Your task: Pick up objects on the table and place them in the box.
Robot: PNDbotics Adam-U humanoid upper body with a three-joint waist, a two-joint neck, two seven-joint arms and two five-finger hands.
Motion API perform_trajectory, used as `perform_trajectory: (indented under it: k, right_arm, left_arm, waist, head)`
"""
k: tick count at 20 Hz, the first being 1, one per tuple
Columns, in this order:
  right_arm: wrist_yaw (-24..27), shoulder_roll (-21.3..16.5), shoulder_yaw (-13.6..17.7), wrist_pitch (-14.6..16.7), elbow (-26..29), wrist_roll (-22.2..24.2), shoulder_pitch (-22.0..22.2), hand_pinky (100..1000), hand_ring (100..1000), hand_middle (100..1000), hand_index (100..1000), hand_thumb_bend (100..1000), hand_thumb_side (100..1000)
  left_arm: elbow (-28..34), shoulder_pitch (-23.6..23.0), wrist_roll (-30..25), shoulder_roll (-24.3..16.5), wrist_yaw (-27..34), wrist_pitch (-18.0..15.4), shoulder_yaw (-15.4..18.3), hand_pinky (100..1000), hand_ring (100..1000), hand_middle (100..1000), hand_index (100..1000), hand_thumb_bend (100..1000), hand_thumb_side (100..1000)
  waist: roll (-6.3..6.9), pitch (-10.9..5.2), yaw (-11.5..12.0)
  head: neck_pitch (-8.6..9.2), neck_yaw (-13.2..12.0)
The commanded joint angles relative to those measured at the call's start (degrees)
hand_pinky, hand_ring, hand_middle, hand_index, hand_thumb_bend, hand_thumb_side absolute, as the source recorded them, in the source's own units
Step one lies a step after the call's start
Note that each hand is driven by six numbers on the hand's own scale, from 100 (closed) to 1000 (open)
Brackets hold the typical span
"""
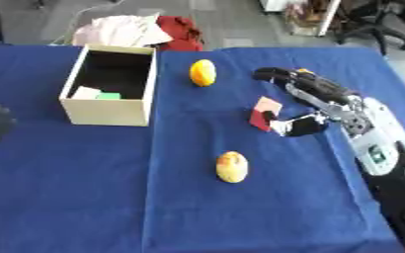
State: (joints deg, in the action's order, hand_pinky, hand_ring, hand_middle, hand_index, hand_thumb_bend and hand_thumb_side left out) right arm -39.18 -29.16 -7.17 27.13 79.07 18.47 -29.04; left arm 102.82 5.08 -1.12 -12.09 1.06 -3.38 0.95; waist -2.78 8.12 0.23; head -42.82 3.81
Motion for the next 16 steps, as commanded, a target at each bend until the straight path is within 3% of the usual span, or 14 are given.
perform_trajectory:
  k: [1, 16]
  right_arm:
    - [-1.58, -2.15, 0.09, 0.41, -1.22, -0.11, -1.33, 969, 948, 986, 1000, 100, 289]
    - [-4.29, -0.58, -0.12, 0.48, -7.52, -0.98, -3.72, 951, 917, 980, 1000, 100, 335]
  left_arm:
    - [0.85, 0.38, -0.22, -1.06, 0.29, -0.08, 0.06, 884, 784, 758, 827, 101, 651]
    - [0.89, 0.44, -0.25, -1.02, 0.36, -0.08, 0.04, 884, 784, 758, 827, 101, 651]
  waist:
    - [-0.16, -1.47, 0.07]
    - [0.15, -1.41, 0.04]
  head:
    - [0.03, -0.23]
    - [0.01, -0.25]
